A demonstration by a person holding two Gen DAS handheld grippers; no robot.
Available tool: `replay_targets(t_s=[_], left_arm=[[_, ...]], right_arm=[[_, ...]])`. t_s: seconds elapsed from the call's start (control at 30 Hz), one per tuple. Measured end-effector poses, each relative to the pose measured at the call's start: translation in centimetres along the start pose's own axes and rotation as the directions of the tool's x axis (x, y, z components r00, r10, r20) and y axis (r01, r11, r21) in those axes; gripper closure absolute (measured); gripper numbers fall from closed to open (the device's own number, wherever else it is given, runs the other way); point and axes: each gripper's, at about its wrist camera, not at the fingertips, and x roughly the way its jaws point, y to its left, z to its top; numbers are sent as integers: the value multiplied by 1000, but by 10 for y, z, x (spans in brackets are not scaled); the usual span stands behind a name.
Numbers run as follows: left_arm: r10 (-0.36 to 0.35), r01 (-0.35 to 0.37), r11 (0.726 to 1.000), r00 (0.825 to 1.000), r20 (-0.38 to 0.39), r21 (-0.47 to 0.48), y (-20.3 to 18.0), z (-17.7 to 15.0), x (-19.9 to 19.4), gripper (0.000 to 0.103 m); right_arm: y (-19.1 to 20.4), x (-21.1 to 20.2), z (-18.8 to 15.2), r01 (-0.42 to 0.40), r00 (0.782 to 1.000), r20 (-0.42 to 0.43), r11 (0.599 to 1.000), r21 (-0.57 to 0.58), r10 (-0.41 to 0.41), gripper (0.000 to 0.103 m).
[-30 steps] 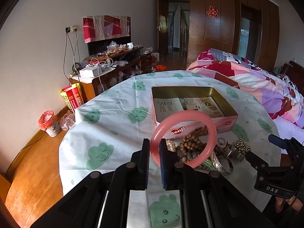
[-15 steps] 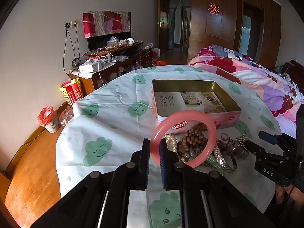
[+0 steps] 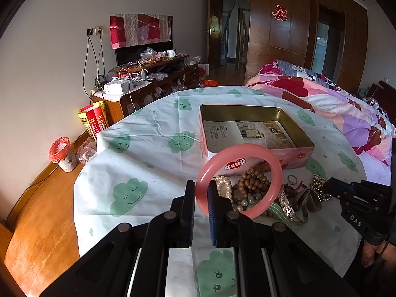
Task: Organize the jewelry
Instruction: 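Grasp the silver bead chain with the right gripper while the left holds the pink bangle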
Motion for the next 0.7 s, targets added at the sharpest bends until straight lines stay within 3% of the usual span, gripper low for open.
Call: replay_targets(t_s=[0.7], left_arm=[[-11, 11, 1000, 1000, 8, -3, 4, 16, -4, 94]], right_arm=[[-6, -49, 40, 8, 988, 153, 1000, -17, -5, 91]])
